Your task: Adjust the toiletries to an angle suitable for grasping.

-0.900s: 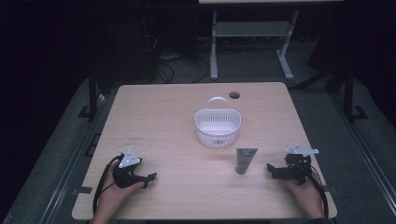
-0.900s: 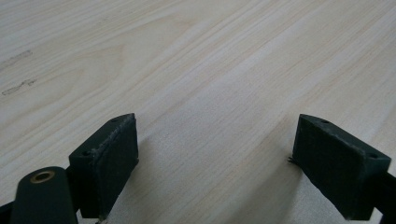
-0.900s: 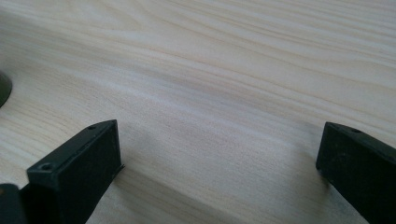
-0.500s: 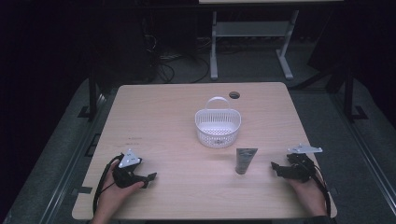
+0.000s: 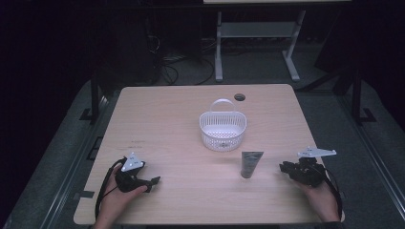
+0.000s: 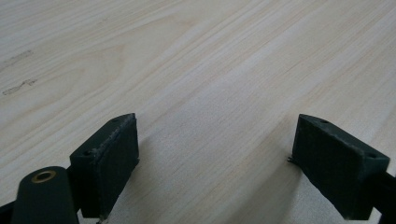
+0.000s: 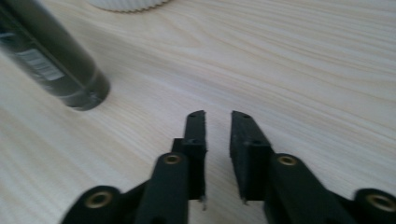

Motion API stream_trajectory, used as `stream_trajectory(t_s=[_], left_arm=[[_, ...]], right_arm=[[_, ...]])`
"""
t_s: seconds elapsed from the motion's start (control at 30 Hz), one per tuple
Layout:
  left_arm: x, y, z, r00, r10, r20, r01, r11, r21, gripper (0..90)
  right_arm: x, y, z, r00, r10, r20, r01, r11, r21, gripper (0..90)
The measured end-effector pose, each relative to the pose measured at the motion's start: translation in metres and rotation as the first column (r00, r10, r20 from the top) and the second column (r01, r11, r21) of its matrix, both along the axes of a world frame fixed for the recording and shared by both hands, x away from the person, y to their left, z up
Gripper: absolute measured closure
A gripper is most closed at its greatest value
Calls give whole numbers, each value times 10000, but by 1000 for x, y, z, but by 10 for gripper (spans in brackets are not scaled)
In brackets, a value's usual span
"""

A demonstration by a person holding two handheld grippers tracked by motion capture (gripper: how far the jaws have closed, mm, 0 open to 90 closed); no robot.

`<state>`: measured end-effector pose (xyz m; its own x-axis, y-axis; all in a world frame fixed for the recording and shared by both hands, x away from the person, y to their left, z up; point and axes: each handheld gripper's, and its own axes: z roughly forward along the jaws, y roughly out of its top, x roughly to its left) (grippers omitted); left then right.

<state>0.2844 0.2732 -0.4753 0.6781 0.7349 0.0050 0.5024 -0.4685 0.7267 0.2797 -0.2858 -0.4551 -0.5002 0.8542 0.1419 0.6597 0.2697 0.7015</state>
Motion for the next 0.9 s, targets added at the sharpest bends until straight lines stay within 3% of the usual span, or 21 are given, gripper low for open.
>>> stream_trajectory(t_s=[0.17, 0.3, 0.9], left_arm=[[0, 0, 0, 10000, 2, 1, -2, 10000, 1, 135], [0, 0, 0, 10000, -1, 1, 1, 10000, 1, 136], [0, 0, 0, 10000, 0, 2, 0, 10000, 0, 136]], right_arm=[[-2, 0, 3, 9988, 481, -119, -477, 9984, 304, 895], [-3, 1, 6, 9975, 675, -215, -665, 9968, 441, 897], [-16, 15, 32, 9868, 1614, 105, -1617, 9854, 538, 896]])
